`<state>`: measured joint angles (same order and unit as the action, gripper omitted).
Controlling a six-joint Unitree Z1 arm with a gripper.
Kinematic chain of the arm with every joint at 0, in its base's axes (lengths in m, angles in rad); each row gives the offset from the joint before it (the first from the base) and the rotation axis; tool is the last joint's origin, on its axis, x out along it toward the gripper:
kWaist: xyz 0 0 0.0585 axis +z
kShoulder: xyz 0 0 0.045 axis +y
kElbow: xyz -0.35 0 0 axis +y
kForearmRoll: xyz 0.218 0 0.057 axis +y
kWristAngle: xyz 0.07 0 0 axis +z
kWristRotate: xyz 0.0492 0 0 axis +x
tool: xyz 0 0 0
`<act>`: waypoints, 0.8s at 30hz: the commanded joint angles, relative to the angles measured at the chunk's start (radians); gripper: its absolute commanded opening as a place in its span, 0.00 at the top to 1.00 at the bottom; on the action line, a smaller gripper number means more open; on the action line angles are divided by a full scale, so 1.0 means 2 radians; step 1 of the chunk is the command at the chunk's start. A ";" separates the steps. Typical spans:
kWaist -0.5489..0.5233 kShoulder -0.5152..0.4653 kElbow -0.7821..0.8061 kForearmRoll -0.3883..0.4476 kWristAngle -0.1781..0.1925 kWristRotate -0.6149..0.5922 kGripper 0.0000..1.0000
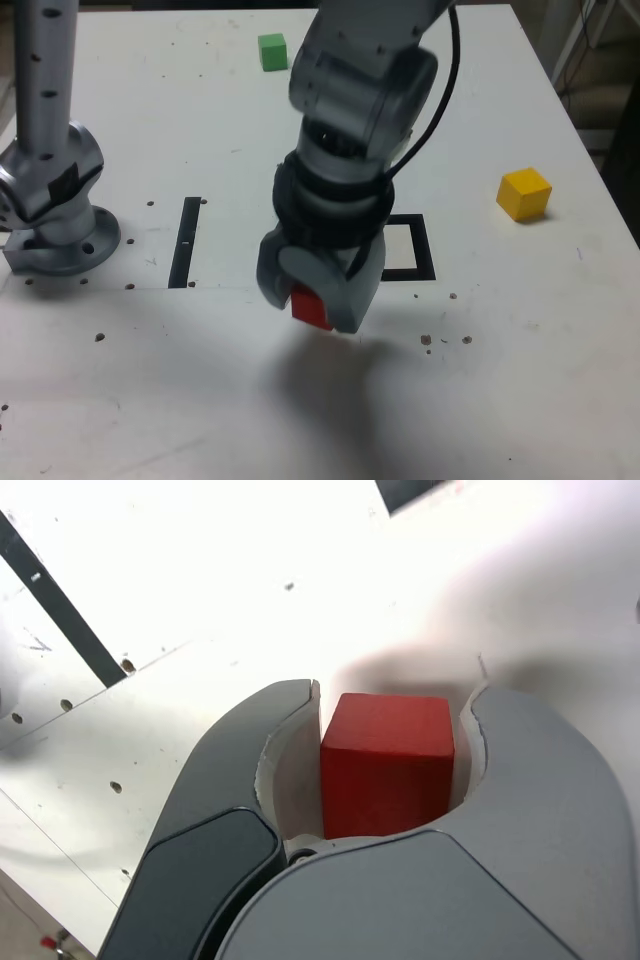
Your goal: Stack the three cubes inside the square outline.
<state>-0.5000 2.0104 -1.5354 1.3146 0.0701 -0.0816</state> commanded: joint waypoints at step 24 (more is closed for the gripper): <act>0.157 -0.005 0.006 -0.030 -0.013 0.010 0.67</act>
<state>-0.1986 1.9878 -1.5226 1.2607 0.0469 -0.0637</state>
